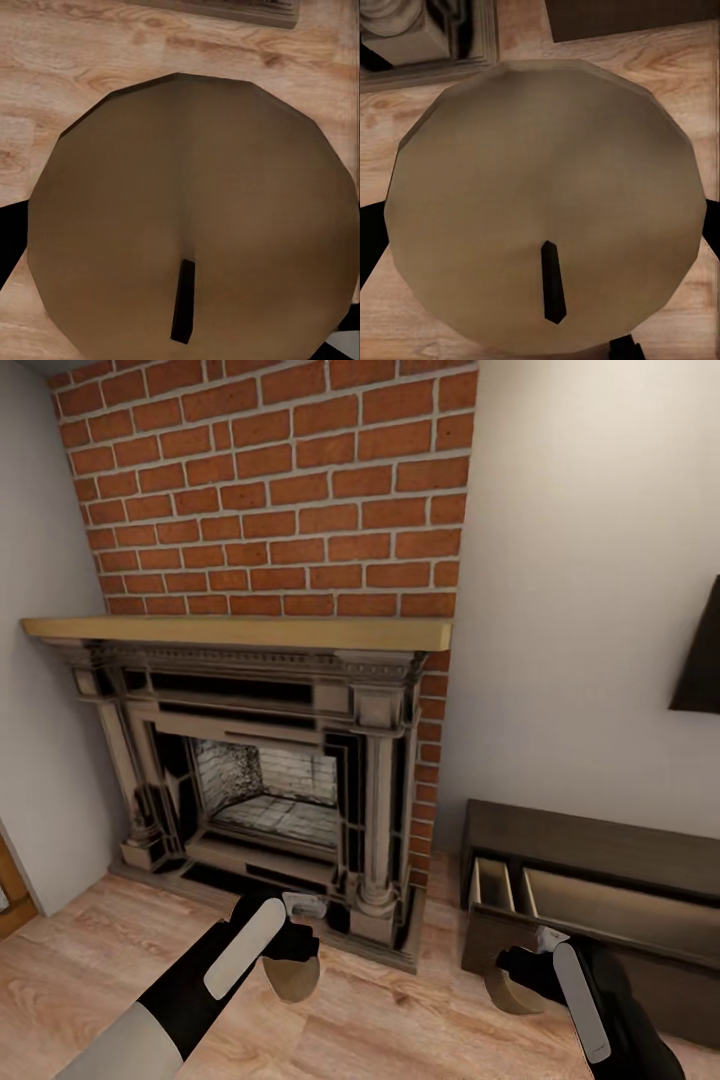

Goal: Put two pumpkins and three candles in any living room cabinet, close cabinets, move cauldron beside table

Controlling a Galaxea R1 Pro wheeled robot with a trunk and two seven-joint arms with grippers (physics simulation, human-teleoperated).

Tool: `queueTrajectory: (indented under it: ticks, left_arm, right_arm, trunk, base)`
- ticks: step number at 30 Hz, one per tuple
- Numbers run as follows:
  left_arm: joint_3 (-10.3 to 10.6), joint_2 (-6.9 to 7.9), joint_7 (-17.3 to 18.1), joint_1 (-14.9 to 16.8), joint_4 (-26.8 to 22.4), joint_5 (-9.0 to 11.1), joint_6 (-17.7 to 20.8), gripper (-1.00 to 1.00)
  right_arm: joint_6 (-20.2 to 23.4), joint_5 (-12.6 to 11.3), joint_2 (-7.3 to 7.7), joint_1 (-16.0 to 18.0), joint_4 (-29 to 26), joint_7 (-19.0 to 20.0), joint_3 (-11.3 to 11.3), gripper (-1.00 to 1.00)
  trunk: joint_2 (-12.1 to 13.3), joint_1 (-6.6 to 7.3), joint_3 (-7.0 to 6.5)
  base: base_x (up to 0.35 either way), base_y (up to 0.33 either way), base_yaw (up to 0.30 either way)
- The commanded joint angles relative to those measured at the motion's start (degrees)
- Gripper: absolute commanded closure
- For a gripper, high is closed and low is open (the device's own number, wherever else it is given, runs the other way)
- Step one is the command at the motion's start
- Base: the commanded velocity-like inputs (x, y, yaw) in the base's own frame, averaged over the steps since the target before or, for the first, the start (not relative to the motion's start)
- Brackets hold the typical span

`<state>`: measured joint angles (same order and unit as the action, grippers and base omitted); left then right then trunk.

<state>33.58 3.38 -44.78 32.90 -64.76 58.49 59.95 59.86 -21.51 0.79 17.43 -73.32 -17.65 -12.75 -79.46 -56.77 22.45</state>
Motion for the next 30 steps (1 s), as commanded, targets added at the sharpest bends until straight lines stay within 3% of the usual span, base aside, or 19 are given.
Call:
queueTrajectory:
  ticks: [1, 8, 12, 16, 30]
  left_arm:
    - [0.2, 0.06, -0.6, 0.1, -0.1, 0.5, 0.0, 1.00]
    - [0.3, 0.06, -0.8, 0.1, -0.2, 0.5, 0.0, 1.00]
    - [2.4, -0.02, -0.9, 0.1, -0.2, 0.5, 0.0, 1.00]
    - [3.1, -0.03, -0.9, 0.1, -0.2, 0.5, 0.0, 1.00]
    - [3.3, -0.04, -1.0, 0.1, -0.2, 0.4, 0.0, 1.00]
  right_arm:
    - [0.1, -0.6, 0.00, 0.1, 0.0, -0.5, 0.0, 1.00]
    - [0.1, -0.6, 0.00, 0.1, 0.0, -0.5, 0.0, 1.00]
    - [0.1, -0.6, 0.00, 0.1, 0.0, -0.5, 0.0, 1.00]
    - [0.1, -0.6, 0.00, 0.1, 0.0, -0.5, 0.0, 1.00]
    - [0.1, -0.6, 0.00, 0.1, 0.0, -0.5, 0.0, 1.00]
  trunk:
    - [0.0, 0.00, 0.01]
    - [0.0, 0.00, -0.36]
    - [0.0, 0.00, -0.57]
    - [0.0, 0.00, -0.78]
    - [0.0, 0.00, -1.52]
  base:
    - [0.000, -0.113, -0.253]
    - [0.000, -0.210, -0.253]
    - [0.000, -0.266, -0.253]
    - [0.000, -0.271, -0.253]
    - [0.000, -0.259, -0.253]
